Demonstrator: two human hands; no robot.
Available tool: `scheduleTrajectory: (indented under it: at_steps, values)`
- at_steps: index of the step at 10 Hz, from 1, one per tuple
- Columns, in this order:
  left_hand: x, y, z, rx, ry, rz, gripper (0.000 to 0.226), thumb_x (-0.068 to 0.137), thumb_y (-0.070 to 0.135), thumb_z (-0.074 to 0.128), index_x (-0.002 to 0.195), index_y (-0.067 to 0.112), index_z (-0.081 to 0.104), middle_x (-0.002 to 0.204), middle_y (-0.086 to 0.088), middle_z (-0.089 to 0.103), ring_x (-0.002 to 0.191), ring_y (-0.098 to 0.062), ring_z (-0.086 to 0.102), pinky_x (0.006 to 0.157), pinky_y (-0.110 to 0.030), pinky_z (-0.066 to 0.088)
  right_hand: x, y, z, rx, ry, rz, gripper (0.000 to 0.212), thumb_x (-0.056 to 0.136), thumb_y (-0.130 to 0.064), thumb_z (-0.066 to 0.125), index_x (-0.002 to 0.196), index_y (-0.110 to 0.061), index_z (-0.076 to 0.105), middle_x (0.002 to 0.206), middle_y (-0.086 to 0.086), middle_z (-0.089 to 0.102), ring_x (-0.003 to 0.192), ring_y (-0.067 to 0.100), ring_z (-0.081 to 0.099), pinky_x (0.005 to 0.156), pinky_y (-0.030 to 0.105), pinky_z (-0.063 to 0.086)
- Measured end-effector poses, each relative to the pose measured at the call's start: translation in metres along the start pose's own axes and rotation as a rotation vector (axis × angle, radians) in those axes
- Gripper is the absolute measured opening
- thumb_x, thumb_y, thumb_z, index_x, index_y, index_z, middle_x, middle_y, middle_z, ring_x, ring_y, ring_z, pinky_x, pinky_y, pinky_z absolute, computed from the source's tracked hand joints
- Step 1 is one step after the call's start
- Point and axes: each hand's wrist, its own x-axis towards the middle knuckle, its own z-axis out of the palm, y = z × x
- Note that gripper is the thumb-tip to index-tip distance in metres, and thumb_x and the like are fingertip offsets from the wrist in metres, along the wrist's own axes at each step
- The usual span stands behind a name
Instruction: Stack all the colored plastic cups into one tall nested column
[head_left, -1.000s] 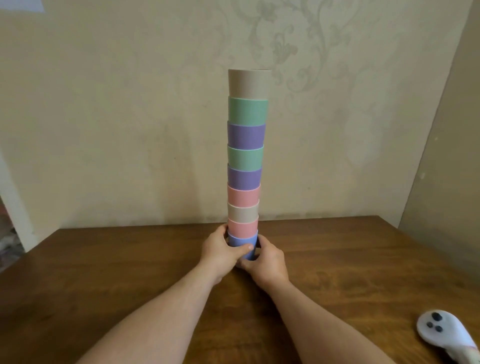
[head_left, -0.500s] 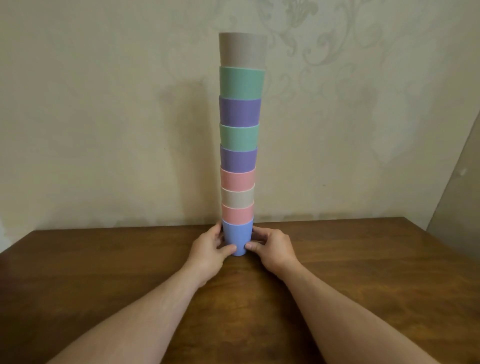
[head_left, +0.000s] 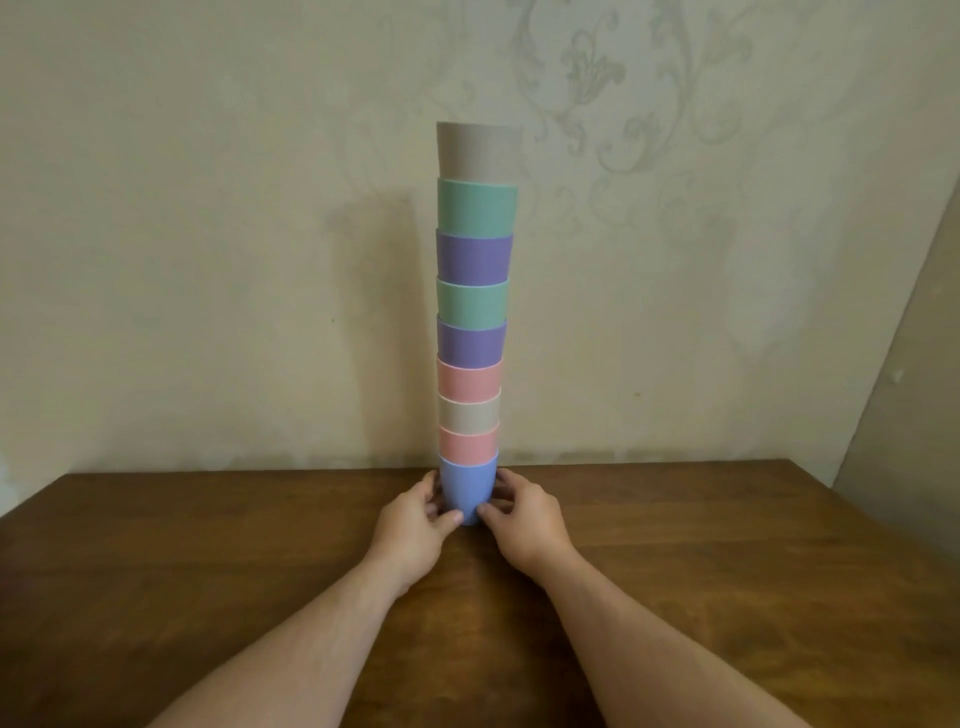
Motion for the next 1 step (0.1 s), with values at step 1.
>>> scheduleTrajectory:
  at_steps: [1]
  values:
    - [-0.0123, -0.0027, -0.0014, 0.067, 0.024, -0.023, 0.088, 0.097, 0.011, 0.076, 0.169, 0.015, 0.026, 0.163, -0.004, 0.052, 0.145, -0.019, 0.055, 0.121, -0.042, 0.044, -0.0104, -0.0040, -0.0025, -0.043, -0.001, 0.047, 0.063, 0.102, -0.022, 0.071, 0.160, -0.017, 0.049, 0.151, 0.002, 0.066, 0.136, 0.020, 0.065, 0.117, 0.036, 0.049]
